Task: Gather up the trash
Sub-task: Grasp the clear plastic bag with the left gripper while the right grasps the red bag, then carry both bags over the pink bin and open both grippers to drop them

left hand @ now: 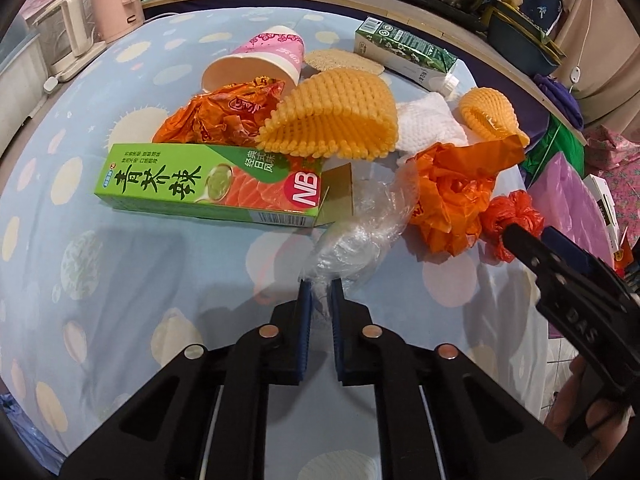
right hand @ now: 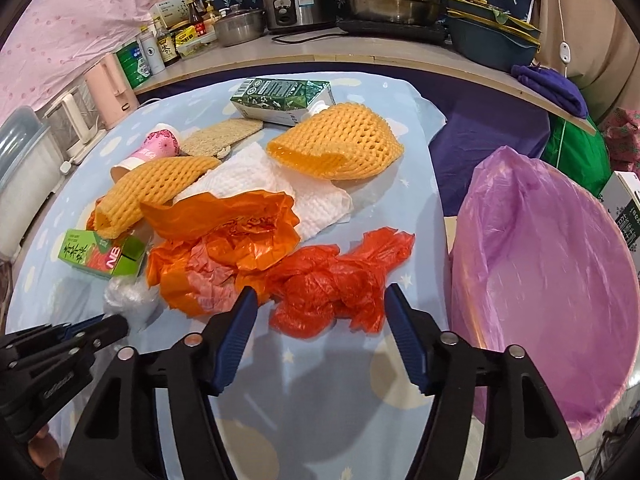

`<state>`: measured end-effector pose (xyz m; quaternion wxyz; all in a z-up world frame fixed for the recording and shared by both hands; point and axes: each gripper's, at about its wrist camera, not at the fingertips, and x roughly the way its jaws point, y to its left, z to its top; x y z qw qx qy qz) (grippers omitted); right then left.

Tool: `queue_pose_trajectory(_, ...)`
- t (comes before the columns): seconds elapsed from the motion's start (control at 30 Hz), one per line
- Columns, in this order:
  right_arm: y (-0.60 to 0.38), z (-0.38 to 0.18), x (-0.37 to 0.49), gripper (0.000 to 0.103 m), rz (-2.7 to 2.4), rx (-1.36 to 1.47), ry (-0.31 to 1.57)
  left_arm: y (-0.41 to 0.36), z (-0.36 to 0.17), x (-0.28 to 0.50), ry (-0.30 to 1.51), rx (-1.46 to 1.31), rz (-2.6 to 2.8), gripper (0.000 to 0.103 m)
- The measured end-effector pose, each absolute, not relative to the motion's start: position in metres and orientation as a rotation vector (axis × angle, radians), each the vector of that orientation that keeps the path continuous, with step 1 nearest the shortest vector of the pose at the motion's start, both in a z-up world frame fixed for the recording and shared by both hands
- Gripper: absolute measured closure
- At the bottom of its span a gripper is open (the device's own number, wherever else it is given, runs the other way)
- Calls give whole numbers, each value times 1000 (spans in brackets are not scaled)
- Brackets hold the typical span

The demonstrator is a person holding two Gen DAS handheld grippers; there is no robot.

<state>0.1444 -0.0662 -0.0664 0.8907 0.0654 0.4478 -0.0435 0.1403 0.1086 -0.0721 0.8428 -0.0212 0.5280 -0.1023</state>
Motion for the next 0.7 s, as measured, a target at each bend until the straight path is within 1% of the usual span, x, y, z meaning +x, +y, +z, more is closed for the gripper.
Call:
queue_pose_trajectory(0.07,-67,-69,148,46,-89,134,926,109,-70,139,1114,-45,-223,94)
queue_pose_trajectory(0.13,-68,-73,152,55,-88,127,931,109,-69,137,1114,-42,-228,95)
queue_pose_trajectory(0.17,-68,-75,153,56,-87,129,932,109,-68,136,1112,-38,-229,95)
queue_pose_trajectory(0.23,-69,-76,152,68,-71,139,927,108,-66,133,1107,-29,-232,95)
queue_pose_trajectory(0.27,-69,-75,151,69,-68,138,927,108,-64,130,1103,-26,-233,95)
queue_pose_trajectory(0.3,-69,-74,149,76,-63,138,926,108,-62,127,1099,-25,-236,95)
queue_pose_trajectory(0.33,-69,-74,146,79,-58,138,926,108,-60,126,1097,-25,-238,95)
queue_pose_trajectory(0.43,-69,-68,138,84,-47,148,917,106,-54,120,1089,-24,-244,95)
queue_pose_trajectory(0.7,-74,-36,102,85,-21,170,851,97,-23,93,1027,5,-270,96)
